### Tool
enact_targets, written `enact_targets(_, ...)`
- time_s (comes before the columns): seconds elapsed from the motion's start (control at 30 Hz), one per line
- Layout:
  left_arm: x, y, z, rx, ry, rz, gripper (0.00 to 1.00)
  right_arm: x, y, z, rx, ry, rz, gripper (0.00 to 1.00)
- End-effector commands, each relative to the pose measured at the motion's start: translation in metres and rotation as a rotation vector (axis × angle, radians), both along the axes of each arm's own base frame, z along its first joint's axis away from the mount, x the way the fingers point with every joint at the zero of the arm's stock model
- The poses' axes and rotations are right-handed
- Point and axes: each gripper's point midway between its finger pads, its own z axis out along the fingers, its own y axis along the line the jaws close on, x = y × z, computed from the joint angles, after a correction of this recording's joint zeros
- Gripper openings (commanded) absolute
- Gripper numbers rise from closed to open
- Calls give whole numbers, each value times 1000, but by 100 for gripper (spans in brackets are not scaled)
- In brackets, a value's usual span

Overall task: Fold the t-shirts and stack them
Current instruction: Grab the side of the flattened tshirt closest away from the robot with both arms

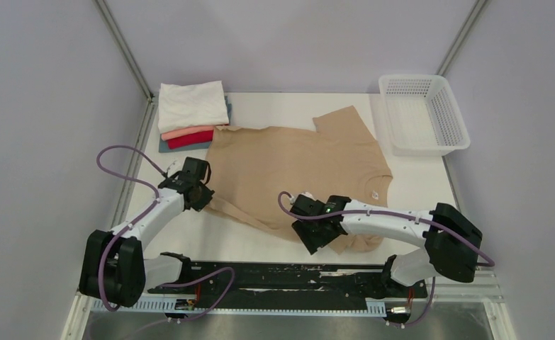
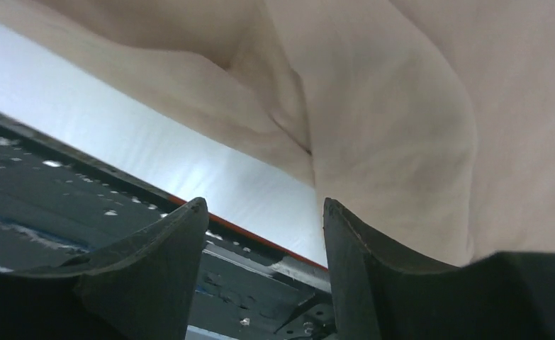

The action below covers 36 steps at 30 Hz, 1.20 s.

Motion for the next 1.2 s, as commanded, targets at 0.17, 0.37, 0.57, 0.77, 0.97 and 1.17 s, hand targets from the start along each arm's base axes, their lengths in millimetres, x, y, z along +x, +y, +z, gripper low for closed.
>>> enact_targets(0.17,1,-1,6,-13,-50,-19,0,-19,-58,-21,-181,15,-407,66)
enact_targets(0.37,1,0,6,-8,-54,-20,0,-10,-73,-36,-283,-38,-508,68)
enact_targets(0.57,2,1,7,-5,-55,-19,0,-3,-87,-47,-320,-53,-597,44)
enact_targets(0.77,2,2,7,1,-54,-12,0,-2,-92,-47,-259,-28,-624,37)
enact_targets(0.97,2,4,7,8,-53,-8,0,-1,-89,-61,-183,23,-654,33)
enact_targets(1.17,3,4,9,12,-56,-6,0,4,-85,-65,-144,29,-647,0)
